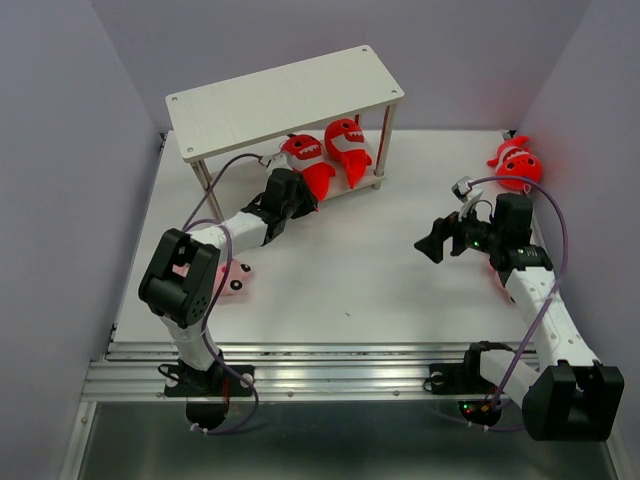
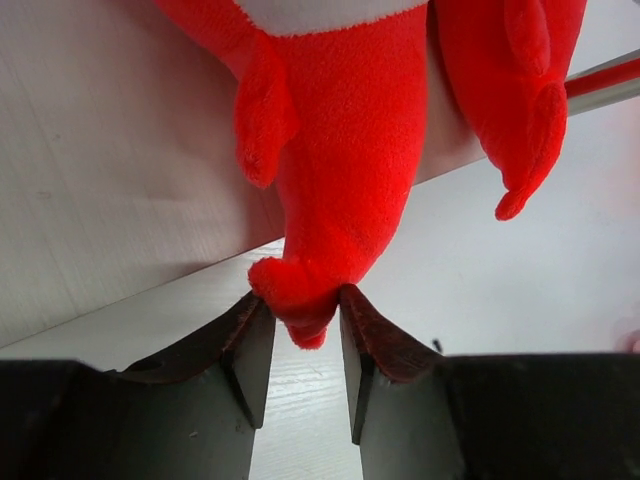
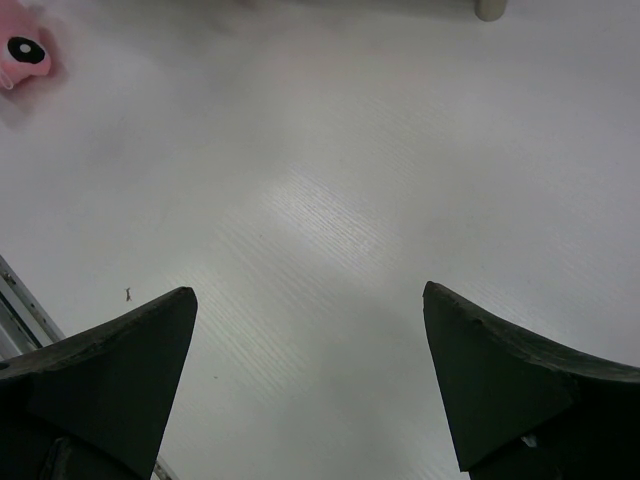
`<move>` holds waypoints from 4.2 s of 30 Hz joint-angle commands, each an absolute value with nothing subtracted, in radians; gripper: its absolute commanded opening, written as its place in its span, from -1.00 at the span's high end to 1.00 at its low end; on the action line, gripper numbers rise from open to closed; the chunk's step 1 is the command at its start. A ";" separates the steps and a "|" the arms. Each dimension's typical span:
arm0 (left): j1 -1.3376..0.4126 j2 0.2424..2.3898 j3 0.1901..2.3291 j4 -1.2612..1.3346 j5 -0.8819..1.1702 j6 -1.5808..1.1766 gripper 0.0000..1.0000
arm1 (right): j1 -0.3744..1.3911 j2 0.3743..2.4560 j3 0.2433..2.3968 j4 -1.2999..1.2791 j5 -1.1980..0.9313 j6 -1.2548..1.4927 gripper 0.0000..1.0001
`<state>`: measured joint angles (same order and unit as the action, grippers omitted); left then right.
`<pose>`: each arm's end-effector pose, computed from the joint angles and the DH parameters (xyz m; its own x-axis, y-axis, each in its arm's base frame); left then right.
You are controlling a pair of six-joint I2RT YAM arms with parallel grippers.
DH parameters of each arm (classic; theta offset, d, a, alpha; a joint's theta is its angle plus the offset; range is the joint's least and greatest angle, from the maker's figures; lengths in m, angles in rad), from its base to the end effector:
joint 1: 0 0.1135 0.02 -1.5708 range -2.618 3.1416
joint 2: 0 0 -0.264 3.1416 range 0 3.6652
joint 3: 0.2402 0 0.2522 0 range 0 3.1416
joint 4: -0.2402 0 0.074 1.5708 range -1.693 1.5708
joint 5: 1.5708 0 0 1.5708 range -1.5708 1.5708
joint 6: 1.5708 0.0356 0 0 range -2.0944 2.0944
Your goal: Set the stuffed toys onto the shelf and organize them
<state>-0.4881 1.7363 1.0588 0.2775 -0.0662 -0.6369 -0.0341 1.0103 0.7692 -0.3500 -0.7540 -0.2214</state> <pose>0.3481 -0.1821 0.2244 -0.5228 -0.3943 -0.7558 0.1284 0.8401 -0.5271 0.2156 0.0170 0.2812 -0.4241 -0.1457 -0.8938 -0.6523 0.7338 0.1898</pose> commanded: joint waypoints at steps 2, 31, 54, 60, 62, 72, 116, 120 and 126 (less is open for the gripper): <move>-0.469 1.746 1.109 0.334 -0.049 -0.634 0.37 | -0.038 1.011 0.765 -0.310 -0.746 -0.238 -1.00; -0.468 1.810 1.200 0.325 0.037 -0.617 0.65 | -0.038 1.014 0.767 -0.310 -0.733 -0.242 -1.00; -0.468 1.663 1.068 0.370 0.048 -0.575 -0.98 | -0.038 1.012 0.765 -0.313 -0.730 -0.262 -1.00; -0.468 1.533 1.000 0.359 0.057 -0.520 -0.98 | -0.038 1.008 0.765 -0.336 -0.750 -0.298 -1.00; -0.469 1.461 0.962 0.353 0.069 -0.482 -0.98 | -0.038 1.008 0.765 -0.341 -0.755 -0.311 -1.00; -0.469 1.057 0.821 0.218 0.201 -0.286 -0.98 | -0.038 1.081 0.827 -0.342 -0.591 -0.276 -1.00; -0.468 0.709 0.689 0.048 0.170 -0.130 -0.98 | -0.258 2.284 1.862 -0.150 0.468 -0.170 -0.61; -0.462 0.715 0.678 0.057 0.178 -0.147 -0.98 | -0.258 2.293 1.858 -0.137 0.427 -0.193 0.32; -0.443 0.729 0.673 0.081 0.248 -0.150 -0.98 | -0.258 2.126 1.622 0.032 0.367 -0.261 0.99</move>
<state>-0.4568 0.7246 0.6796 0.0109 0.1886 -0.1513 -0.2607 2.2543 1.7203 -0.1173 0.4126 -0.2150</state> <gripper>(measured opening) 0.986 0.031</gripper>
